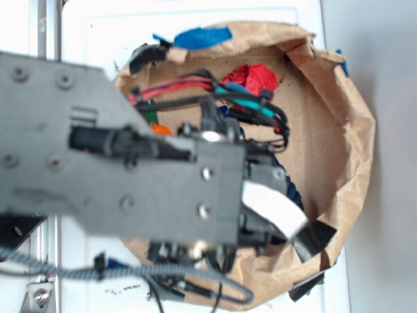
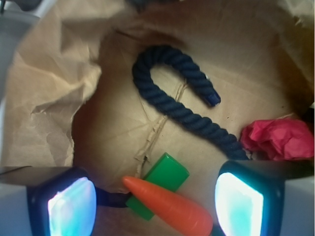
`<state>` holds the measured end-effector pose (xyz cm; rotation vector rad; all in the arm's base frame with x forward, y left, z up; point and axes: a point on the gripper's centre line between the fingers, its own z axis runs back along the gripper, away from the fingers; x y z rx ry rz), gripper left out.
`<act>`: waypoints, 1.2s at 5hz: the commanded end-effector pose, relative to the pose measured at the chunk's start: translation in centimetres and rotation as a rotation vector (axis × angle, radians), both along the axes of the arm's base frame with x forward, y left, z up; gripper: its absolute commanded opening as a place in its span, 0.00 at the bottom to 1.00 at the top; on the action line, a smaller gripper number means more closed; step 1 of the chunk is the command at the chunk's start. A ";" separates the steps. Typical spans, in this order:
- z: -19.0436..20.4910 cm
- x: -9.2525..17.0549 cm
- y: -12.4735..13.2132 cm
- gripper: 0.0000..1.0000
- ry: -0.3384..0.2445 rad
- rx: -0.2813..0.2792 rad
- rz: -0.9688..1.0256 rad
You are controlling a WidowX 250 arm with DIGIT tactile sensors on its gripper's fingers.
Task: Grab the blue rope.
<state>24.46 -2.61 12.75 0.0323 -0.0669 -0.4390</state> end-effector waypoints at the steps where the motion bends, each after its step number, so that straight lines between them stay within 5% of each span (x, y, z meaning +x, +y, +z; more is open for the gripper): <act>1: 2.3 0.0 2.5 1.00 -0.064 -0.085 0.029; 2: 3.1 0.3 3.2 1.00 -0.048 -0.129 0.073; 4: -0.7 1.3 1.8 1.00 0.004 -0.033 0.062; 5: -2.6 6.2 3.1 1.00 0.013 -0.009 0.025; 6: -4.2 7.3 2.9 1.00 0.018 0.015 0.002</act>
